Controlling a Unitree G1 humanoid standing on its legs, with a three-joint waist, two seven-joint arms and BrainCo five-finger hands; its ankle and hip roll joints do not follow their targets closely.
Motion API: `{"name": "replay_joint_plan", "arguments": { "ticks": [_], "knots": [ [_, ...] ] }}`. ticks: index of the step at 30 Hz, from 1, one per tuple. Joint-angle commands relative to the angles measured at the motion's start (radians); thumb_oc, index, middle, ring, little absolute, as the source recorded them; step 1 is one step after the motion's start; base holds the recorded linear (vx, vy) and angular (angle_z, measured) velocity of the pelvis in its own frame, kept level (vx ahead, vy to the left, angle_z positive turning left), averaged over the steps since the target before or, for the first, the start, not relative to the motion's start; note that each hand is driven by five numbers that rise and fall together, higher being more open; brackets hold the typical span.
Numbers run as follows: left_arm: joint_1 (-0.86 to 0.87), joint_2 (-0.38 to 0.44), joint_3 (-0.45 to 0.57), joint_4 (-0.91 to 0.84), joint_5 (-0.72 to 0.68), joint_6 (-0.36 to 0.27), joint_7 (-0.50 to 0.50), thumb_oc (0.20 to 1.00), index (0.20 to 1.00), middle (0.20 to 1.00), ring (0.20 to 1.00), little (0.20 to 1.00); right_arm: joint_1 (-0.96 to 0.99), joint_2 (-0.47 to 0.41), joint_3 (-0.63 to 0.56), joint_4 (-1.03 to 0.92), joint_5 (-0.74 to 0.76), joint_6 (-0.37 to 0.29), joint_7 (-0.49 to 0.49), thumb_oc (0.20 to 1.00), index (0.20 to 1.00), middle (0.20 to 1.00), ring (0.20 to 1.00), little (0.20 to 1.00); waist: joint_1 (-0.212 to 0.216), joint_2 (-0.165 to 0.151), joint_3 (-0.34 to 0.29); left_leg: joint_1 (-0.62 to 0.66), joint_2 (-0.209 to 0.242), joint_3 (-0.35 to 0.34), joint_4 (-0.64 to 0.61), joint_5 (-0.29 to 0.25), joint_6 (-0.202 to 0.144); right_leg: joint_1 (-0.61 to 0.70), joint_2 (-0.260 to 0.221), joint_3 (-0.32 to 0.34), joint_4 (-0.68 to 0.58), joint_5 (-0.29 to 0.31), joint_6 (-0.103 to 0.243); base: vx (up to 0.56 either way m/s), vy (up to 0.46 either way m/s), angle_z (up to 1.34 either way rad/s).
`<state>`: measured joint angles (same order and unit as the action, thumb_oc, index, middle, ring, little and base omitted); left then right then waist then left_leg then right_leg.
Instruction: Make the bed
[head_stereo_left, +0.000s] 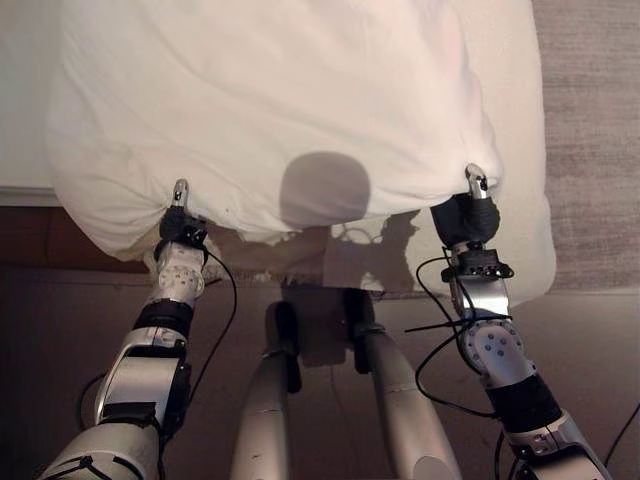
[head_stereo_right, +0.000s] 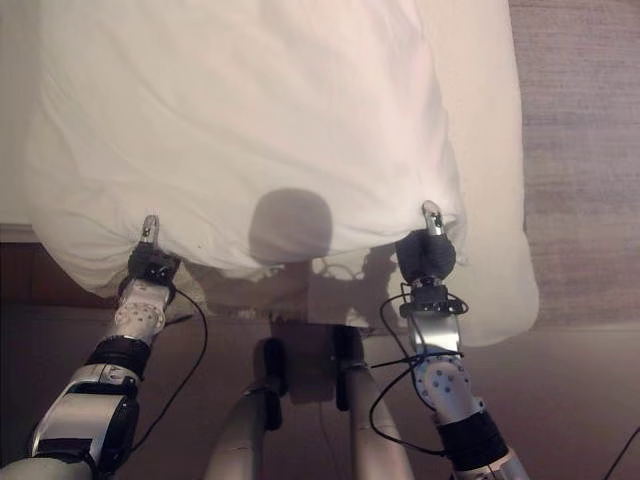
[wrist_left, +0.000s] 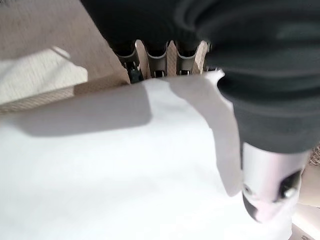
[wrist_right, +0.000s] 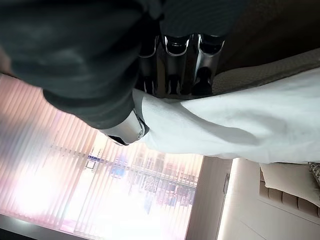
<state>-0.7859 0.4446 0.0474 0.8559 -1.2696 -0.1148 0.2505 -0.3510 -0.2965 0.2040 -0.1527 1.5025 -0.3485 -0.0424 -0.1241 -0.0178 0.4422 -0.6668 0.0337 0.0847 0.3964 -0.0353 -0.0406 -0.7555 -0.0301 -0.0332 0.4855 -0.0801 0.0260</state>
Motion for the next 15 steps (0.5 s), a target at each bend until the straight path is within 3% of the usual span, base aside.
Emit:
{"name": "replay_joint_plan", "arguments": {
  "ticks": [1,7,9,11,12,15],
  "knots": [
    [-0.009,-0.012,-0.012,0.016,0.02,-0.051,0.006,0.2,0.2,0.2,0.2,0.2,0.074,-0.02,-0.041,-0.161,-0.075,-0.05,0.032,0.2,0.2,0.2,0.2,0.2,-0.059,0.037,-0.086,-0.055,0.011,0.026,-0.01,0.056,-0.04,0.024,0.019,0.055,-0.071,0.077,0.078,0.0,0.0,0.0],
    [0.025,-0.03,0.011,-0.065,0.016,-0.12,0.006,0.2,0.2,0.2,0.2,0.2,0.083,-0.014,-0.036,-0.162,-0.075,-0.055,0.031,0.2,0.2,0.2,0.2,0.2,-0.058,0.034,-0.086,-0.048,0.011,0.026,-0.014,0.059,-0.044,0.028,0.021,0.057,-0.07,0.074,0.075,0.0,0.0,0.0],
    [0.073,-0.052,0.054,-0.154,-0.006,-0.208,0.001,0.2,0.2,0.2,0.2,0.2,0.088,-0.006,-0.036,-0.163,-0.078,-0.067,0.023,0.2,0.2,0.2,0.2,0.2,-0.053,0.031,-0.087,-0.034,0.01,0.018,-0.027,0.071,-0.051,0.039,0.027,0.056,-0.07,0.067,0.071,-0.02,-0.068,-0.01],
    [0.077,-0.054,0.055,-0.158,-0.005,-0.21,0.003,0.2,0.2,0.2,0.2,0.2,0.089,-0.007,-0.034,-0.163,-0.078,-0.067,0.023,0.2,0.2,0.2,0.2,0.2,-0.054,0.031,-0.087,-0.031,0.009,0.018,-0.029,0.072,-0.051,0.041,0.027,0.056,-0.071,0.067,0.071,-0.01,-0.066,-0.02],
    [0.14,-0.081,0.094,-0.249,-0.019,-0.268,-0.011,0.2,0.2,0.2,0.2,0.2,0.102,0.003,-0.046,-0.164,-0.072,-0.076,0.027,0.2,0.2,0.2,0.2,0.2,-0.044,0.029,-0.089,-0.009,0.01,0.002,-0.052,0.075,-0.05,0.055,0.034,0.054,-0.067,0.05,0.063,-0.02,-0.087,-0.03],
    [0.189,-0.111,0.112,-0.337,-0.038,-0.3,-0.029,0.2,0.2,0.2,0.2,0.2,0.109,0.007,-0.053,-0.168,-0.076,-0.083,0.025,0.2,0.2,0.2,0.2,0.2,-0.038,0.026,-0.094,-0.002,0.01,-0.005,-0.068,0.088,-0.051,0.062,0.039,0.047,-0.075,0.049,0.057,-0.03,-0.096,-0.01]
  ]
}}
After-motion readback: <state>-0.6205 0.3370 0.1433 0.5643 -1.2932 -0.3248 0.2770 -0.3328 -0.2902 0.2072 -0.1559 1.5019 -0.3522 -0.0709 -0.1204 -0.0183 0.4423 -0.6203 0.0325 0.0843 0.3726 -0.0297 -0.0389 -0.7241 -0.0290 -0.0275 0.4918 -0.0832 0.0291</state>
